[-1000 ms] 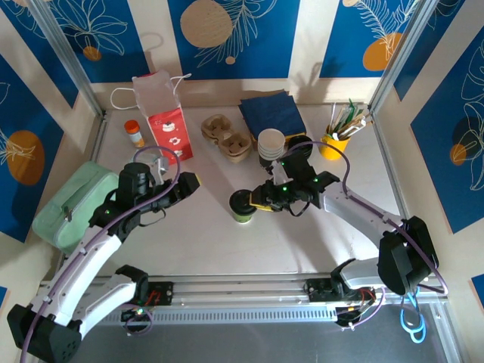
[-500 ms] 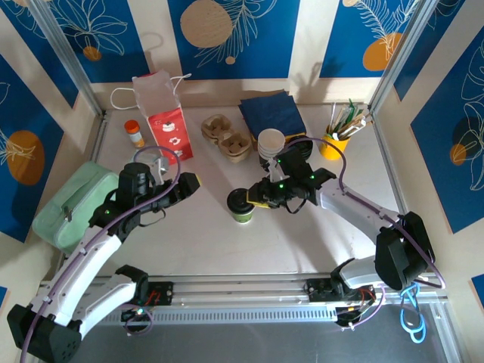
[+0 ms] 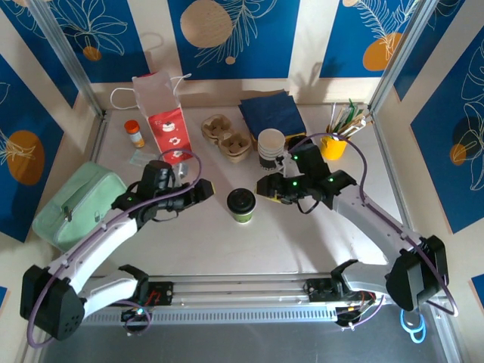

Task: Pack the takeout coffee

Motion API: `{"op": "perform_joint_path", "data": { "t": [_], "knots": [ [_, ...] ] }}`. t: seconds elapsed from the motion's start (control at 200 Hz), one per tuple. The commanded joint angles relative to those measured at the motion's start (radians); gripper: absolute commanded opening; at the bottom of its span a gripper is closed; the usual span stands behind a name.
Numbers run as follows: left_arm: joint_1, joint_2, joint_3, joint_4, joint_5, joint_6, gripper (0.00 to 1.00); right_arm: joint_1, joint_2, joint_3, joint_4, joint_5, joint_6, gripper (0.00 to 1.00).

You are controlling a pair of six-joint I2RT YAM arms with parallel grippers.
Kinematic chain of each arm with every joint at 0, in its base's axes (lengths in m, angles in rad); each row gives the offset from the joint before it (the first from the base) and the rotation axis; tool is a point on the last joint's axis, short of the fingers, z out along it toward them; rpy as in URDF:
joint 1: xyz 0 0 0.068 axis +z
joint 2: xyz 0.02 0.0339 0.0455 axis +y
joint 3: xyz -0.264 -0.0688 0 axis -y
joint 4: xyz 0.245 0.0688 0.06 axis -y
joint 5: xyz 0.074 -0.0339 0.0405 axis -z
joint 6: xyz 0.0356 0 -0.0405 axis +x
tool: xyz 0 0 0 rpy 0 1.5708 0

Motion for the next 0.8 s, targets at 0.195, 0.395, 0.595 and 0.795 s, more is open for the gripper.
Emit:
{"op": "perform_joint_path", "data": {
  "t": [0.195, 0.395, 0.595, 0.795],
  "knots": [
    [-0.113, 0.129, -0.004, 0.183, 0.031, -0.03, 0.67, -0.069, -0.035, -0.07, 0.038, -0.086, 0.027, 0.53],
    [-0.16, 0.181, 0.009, 0.237, 0.037, -0.053, 0.61, -0.068, 0.001, -0.077, 0.063, -0.112, 0.049, 0.52],
    [-0.177, 0.205, 0.012, 0.279, 0.045, -0.079, 0.58, -0.066, 0.014, -0.075, 0.067, -0.12, 0.048, 0.51],
    [-0.184, 0.227, 0.028, 0.288, 0.048, -0.082, 0.57, -0.067, 0.02, -0.071, 0.065, -0.124, 0.044, 0.51]
  ]
}}
